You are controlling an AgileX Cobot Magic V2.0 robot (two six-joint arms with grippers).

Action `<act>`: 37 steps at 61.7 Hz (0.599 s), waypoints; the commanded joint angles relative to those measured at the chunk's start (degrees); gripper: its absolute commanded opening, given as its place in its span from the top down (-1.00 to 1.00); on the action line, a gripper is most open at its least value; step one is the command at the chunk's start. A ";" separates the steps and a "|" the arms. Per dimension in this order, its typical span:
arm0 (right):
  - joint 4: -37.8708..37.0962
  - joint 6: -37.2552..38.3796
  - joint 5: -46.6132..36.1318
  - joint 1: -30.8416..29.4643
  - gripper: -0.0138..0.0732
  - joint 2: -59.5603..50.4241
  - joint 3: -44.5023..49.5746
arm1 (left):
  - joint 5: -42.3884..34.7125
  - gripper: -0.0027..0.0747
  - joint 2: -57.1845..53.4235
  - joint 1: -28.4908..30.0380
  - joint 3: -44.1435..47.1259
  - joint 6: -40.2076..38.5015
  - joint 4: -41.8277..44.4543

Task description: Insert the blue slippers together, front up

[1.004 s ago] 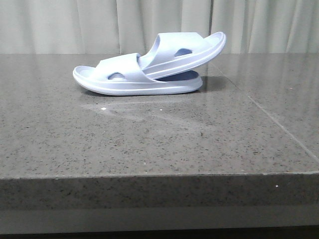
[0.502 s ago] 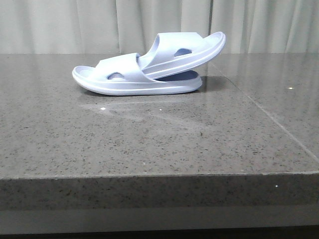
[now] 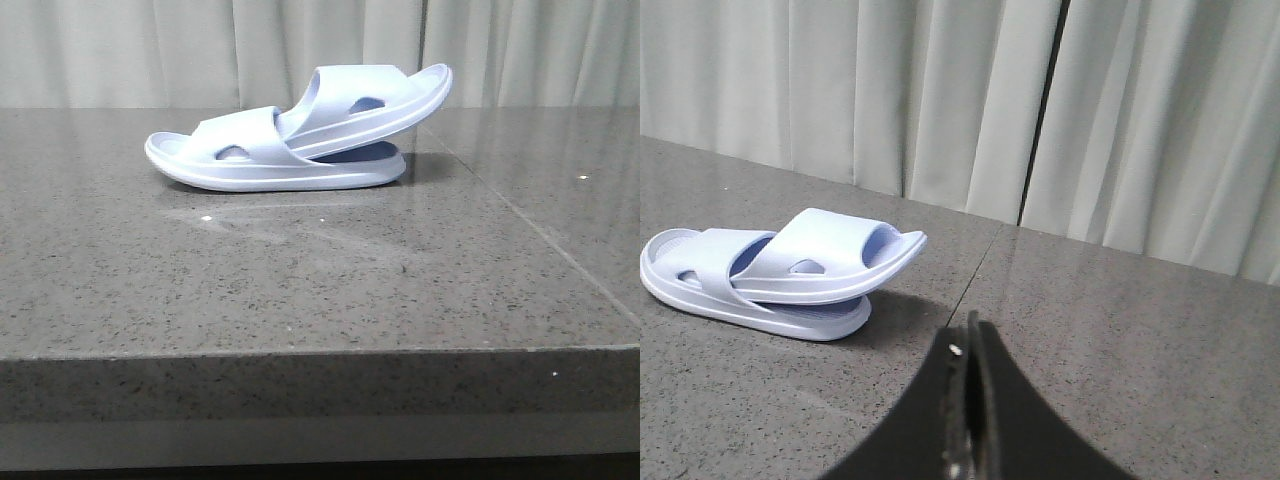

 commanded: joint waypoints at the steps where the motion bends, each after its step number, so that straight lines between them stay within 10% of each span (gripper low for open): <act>1: 0.28 -0.16 -4.79 0.13 0.93 0.48 -1.39 | -4.90 0.98 -0.90 -0.04 0.33 -0.53 -0.46; 10: -0.81 1.45 -5.49 -0.01 0.93 0.48 0.26 | -4.90 0.98 -0.90 -0.04 0.33 -0.53 -0.46; 23: -13.23 23.13 -7.28 -3.57 0.93 -0.80 6.57 | -4.90 0.98 -0.90 -0.04 0.33 -0.53 -0.46; 37: -13.30 23.98 -7.34 -5.36 0.93 -9.94 14.91 | -4.90 0.98 -0.90 -0.04 0.33 -0.53 -0.46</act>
